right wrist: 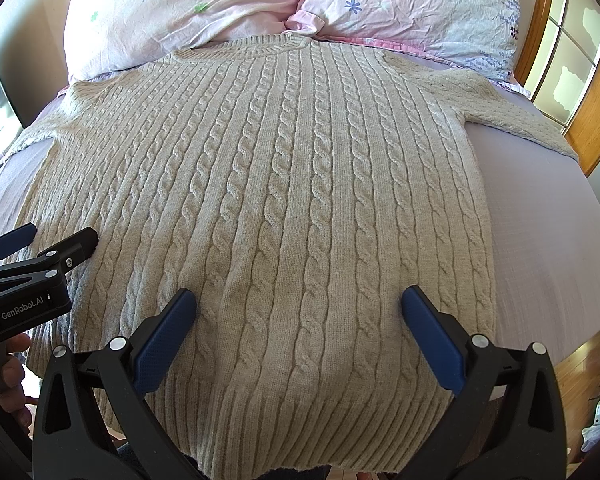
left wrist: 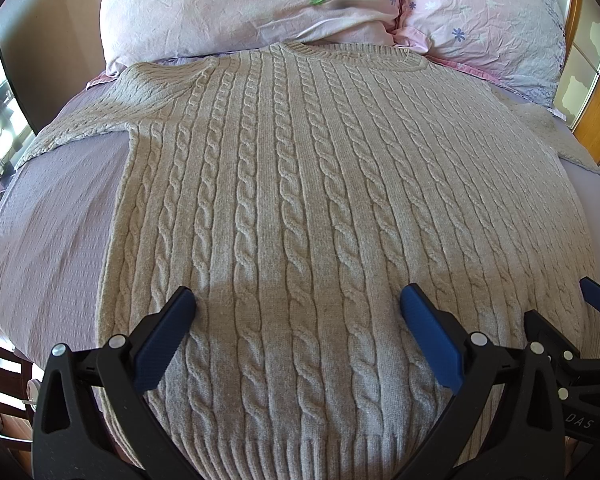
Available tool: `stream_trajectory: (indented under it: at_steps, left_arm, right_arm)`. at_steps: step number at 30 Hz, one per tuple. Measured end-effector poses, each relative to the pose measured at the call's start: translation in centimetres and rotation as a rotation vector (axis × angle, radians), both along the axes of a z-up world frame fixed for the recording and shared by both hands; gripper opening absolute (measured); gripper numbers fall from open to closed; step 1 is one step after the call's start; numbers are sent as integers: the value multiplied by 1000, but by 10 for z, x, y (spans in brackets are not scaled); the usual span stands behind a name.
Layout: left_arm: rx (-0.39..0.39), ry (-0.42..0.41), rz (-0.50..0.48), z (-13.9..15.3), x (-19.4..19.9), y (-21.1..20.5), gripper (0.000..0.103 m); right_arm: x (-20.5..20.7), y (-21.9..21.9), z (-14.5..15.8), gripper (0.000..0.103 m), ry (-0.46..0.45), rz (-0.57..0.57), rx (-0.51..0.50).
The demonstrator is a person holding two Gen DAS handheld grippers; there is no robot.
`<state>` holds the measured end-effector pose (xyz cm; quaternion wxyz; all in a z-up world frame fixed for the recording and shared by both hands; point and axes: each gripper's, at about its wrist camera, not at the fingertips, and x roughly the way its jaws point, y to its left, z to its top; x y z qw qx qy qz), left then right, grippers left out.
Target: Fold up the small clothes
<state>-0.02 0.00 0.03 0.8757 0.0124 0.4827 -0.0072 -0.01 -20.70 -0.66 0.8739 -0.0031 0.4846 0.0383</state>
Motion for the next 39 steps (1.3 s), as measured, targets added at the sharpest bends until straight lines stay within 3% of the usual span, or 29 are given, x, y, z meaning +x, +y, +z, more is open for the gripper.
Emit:
stream_trajectory:
  at_steps: [27, 32, 35, 39]
  left_arm:
    - [-1, 1, 1, 0, 0, 0, 101]
    - [0, 11, -15, 1, 4, 1, 101]
    - [-9, 26, -36, 2, 8, 4, 101]
    - [-97, 11, -6, 14, 12, 21, 101]
  right_arm:
    - [1, 0, 0, 102, -5, 18, 0]
    - [11, -8, 3, 102, 8, 143, 30]
    - [34, -53, 18, 102, 25, 46, 170]
    - [74, -176, 49, 102, -73, -288, 361]
